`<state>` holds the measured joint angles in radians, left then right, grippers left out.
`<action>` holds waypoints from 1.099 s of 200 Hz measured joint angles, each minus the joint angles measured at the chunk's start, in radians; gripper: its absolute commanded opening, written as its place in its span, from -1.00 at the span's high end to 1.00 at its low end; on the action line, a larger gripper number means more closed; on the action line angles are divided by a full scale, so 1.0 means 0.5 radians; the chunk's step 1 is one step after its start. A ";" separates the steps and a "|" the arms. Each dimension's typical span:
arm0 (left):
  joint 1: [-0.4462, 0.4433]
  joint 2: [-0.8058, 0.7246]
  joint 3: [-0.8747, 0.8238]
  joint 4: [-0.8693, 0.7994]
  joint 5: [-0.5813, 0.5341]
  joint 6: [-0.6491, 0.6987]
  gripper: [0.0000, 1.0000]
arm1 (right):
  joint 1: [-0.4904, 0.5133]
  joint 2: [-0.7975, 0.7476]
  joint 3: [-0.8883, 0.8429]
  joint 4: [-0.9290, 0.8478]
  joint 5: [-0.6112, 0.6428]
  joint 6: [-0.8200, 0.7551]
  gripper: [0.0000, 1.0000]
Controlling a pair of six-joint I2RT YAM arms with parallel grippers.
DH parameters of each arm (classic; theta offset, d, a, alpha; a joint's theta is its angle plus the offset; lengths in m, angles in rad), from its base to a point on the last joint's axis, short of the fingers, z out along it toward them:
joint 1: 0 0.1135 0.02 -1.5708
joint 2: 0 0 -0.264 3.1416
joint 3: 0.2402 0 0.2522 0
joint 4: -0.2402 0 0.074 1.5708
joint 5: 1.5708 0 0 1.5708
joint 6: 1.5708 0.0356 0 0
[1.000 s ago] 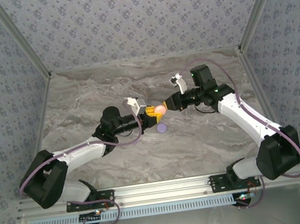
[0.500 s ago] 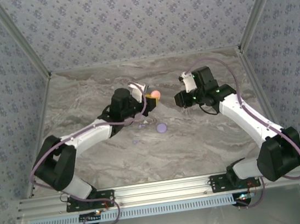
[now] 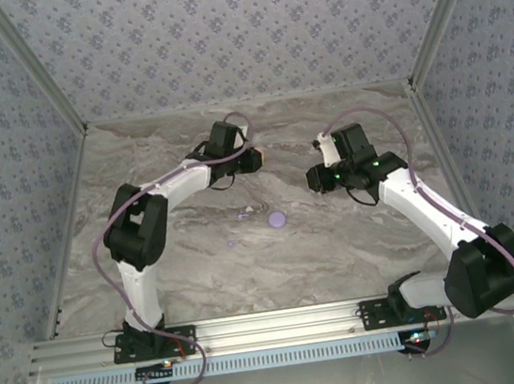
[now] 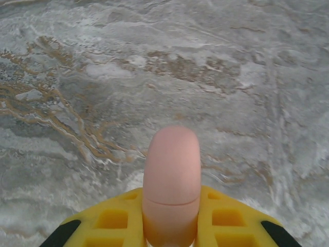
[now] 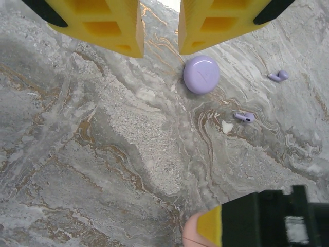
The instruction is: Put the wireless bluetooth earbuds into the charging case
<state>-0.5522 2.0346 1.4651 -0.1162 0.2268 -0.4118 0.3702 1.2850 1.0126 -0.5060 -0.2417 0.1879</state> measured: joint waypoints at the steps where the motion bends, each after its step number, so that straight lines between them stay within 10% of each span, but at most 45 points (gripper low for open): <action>1: 0.004 0.010 0.010 -0.005 0.002 -0.002 0.72 | 0.000 -0.002 -0.002 0.000 0.001 0.002 0.49; 157: 0.159 0.829 1.036 -0.381 0.212 -0.016 0.66 | 0.001 -0.038 -0.070 -0.007 0.015 0.069 0.47; 220: 0.189 0.911 1.149 -0.454 0.230 -0.031 0.08 | 0.001 -0.050 -0.072 -0.009 0.029 0.075 0.46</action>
<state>-0.4576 2.4901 2.0396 -0.3431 0.3416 -0.4271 0.3706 1.2598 0.9764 -0.5106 -0.2272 0.2253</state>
